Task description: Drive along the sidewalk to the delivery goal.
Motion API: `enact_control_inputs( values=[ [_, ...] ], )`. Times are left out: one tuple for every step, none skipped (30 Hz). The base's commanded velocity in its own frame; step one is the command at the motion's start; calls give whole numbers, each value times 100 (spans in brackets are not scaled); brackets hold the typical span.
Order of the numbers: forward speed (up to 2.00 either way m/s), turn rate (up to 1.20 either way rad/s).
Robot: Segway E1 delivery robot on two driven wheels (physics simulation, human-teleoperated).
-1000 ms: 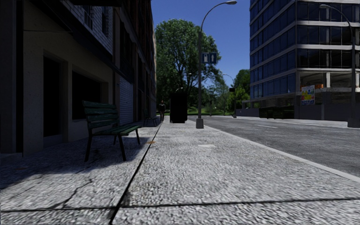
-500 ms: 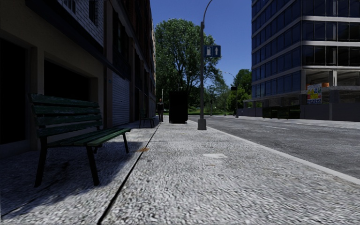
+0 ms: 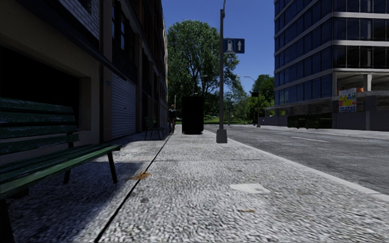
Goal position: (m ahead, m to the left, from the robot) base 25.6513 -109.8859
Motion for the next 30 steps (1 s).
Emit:
enact_control_inputs(
  values=[
    [200, 0],
    [200, 0],
    [200, 0],
    [200, 0],
    [200, 0],
    [200, 0],
    [200, 0],
    [200, 0],
    [200, 0],
    [200, 0],
    [200, 0],
    [200, 0],
    [200, 0],
    [200, 0],
    [200, 0],
    [200, 0],
    [200, 0],
    [200, 0],
    [200, 0],
    [200, 0],
    [200, 0],
    [200, 0],
    [200, 0],
    [200, 0],
    [200, 0],
    [200, 0],
    [200, 0],
    [200, 0],
    [200, 0],
    [200, 0]
  ],
)
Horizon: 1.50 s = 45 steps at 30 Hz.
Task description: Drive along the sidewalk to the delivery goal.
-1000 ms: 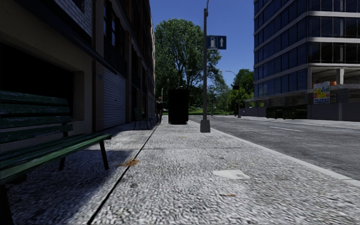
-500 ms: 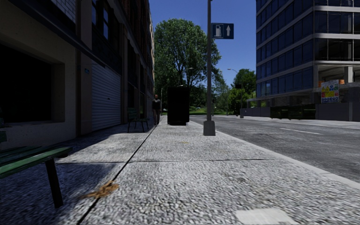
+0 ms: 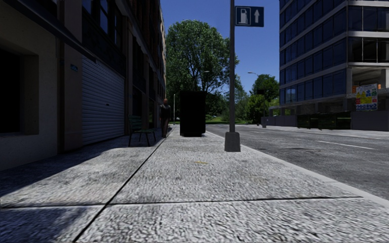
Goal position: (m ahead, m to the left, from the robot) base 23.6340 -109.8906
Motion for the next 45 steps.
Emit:
enact_control_inputs(
  values=[
    [200, 0],
    [200, 0],
    [200, 0],
    [200, 0],
    [200, 0],
    [200, 0],
    [200, 0],
    [200, 0],
    [200, 0],
    [200, 0],
    [200, 0],
    [200, 0],
    [200, 0],
    [200, 0],
    [200, 0],
    [200, 0],
    [200, 0],
    [200, 0],
    [200, 0],
    [200, 0],
    [200, 0],
    [200, 0],
    [200, 0],
    [200, 0],
    [200, 0],
    [200, 0],
    [200, 0],
    [200, 0],
    [200, 0],
    [195, 0],
    [118, 0],
    [51, 0],
    [51, 0],
    [32, 0],
    [27, 0],
    [27, 0],
    [27, 0],
    [27, 0],
    [27, 0],
    [27, 0],
    [27, 0],
    [27, 0],
    [33, 0],
    [39, -2],
    [41, -18]
  ],
)
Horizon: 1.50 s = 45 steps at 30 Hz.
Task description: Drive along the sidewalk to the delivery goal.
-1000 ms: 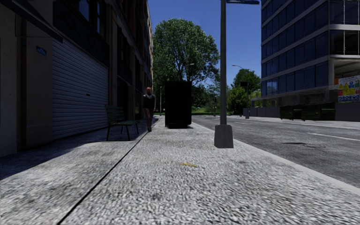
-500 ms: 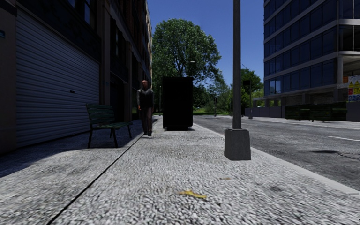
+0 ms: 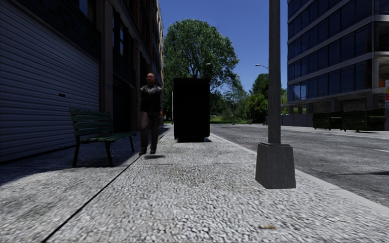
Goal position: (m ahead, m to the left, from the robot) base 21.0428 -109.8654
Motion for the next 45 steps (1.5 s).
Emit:
enact_control_inputs(
  values=[
    [42, -26],
    [42, -26],
    [43, -29],
    [43, -29],
    [44, -29],
    [49, -7],
    [65, -7],
    [74, -7],
    [79, -7],
    [79, -7],
    [82, -7],
    [87, -7],
    [88, -7],
    [88, -7],
    [88, -7],
    [88, -7],
    [89, -7],
    [93, -7],
    [103, -7],
    [107, -7],
    [110, -7],
    [110, -7],
    [111, -7],
    [111, -7],
    [111, -9],
    [111, -10],
    [111, -10],
    [111, -10],
    [111, -10],
    [111, -10],
    [111, -10],
    [111, -10],
    [111, -10],
    [111, -10],
    [111, -10],
    [111, -17],
    [111, -17],
    [111, -22],
    [111, -24],
    [111, -24],
    [111, -24],
    [111, -24],
    [111, -24],
    [111, -24],
    [111, -24]
  ],
)
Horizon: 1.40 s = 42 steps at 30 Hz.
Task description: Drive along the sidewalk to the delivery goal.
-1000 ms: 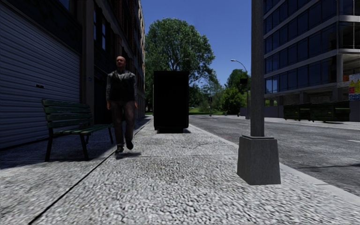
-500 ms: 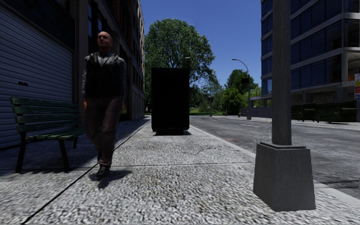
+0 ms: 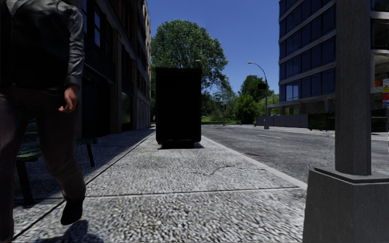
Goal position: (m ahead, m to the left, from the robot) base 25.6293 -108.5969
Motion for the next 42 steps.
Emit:
enact_control_inputs(
  values=[
    [111, -24],
    [111, -24],
    [111, -24],
    [111, -24],
    [111, -24],
    [111, -24],
    [111, -24],
    [111, -24],
    [111, -15],
    [111, -2],
    [111, 0],
    [111, 0],
    [111, 0],
    [111, 0],
    [111, 0],
    [111, 0],
    [111, 0],
    [111, 0],
    [111, 0],
    [111, 0],
    [111, 0],
    [111, 0],
    [111, 0],
    [111, 0],
    [111, 0],
    [111, 0],
    [111, 0],
    [111, 0],
    [111, 0],
    [111, 0],
    [111, 0],
    [111, 0],
    [111, 0],
    [111, 0],
    [111, 0],
    [111, 4],
    [111, 18],
    [111, 32],
    [111, 42],
    [111, 47],
    [111, 49],
    [111, 49]
  ],
)
